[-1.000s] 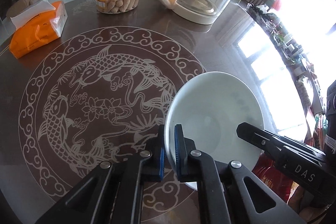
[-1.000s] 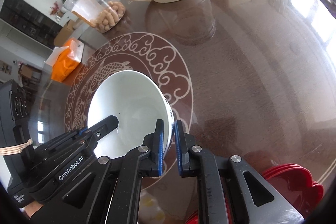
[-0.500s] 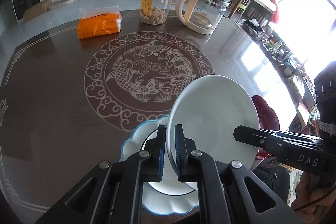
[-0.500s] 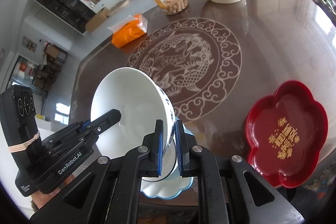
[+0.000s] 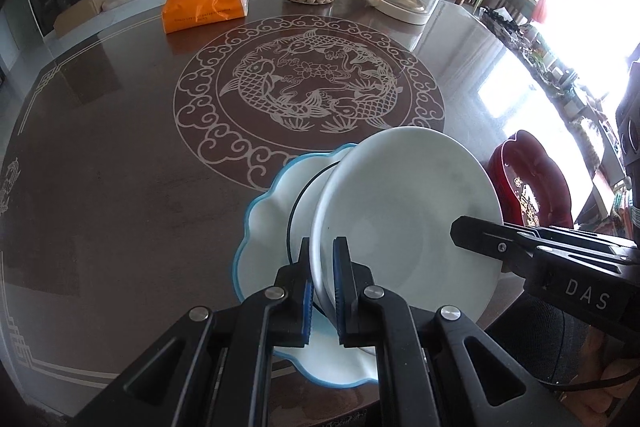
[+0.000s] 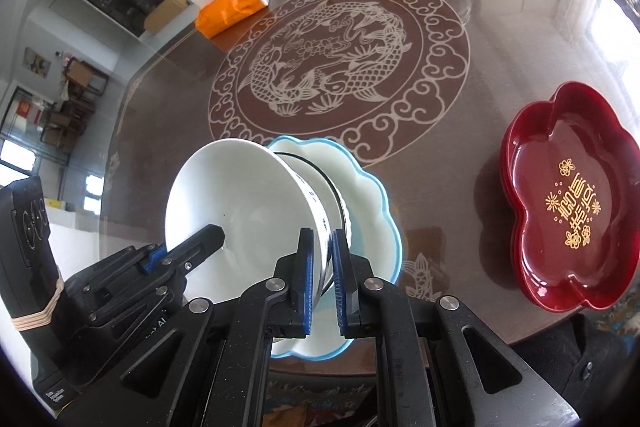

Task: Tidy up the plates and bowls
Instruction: 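Lower the patterned bowl into the white bowl on the scalloped dish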

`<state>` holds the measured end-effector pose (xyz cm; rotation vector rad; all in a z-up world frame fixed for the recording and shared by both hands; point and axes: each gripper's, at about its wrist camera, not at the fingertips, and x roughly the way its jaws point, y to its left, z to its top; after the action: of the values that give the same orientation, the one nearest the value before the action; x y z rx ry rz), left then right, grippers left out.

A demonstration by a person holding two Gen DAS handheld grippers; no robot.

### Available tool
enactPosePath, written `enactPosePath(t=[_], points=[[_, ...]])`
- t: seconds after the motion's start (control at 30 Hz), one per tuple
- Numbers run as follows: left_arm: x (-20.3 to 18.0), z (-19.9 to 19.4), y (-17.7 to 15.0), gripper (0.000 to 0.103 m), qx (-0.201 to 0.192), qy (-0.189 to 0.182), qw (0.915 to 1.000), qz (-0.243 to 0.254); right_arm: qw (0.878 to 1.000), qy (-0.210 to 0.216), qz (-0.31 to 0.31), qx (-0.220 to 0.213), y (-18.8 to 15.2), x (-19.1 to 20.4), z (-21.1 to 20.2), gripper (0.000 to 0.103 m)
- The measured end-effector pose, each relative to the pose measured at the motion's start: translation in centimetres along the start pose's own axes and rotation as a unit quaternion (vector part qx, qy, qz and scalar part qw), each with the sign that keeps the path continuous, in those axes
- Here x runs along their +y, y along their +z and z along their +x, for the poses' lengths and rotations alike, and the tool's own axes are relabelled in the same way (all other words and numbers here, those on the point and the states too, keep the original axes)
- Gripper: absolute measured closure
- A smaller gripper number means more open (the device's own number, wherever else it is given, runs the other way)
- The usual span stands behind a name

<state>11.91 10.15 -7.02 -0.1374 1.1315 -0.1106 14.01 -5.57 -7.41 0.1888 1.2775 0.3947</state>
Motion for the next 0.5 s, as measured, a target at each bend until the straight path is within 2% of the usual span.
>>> enactPosePath(t=[0.33,0.5], points=[[-0.2,0.7,-0.3,0.095,-0.007,0.024,0.9995,0.018,0.998,-0.041,-0.042,-0.023,-0.7,1.0,0.7,0.094],[0.2,0.5,-0.2,0.095,-0.008,0.017,0.9997,0.012,0.997,-0.048,-0.057,-0.032,-0.8,1.3,0.7,0.095]])
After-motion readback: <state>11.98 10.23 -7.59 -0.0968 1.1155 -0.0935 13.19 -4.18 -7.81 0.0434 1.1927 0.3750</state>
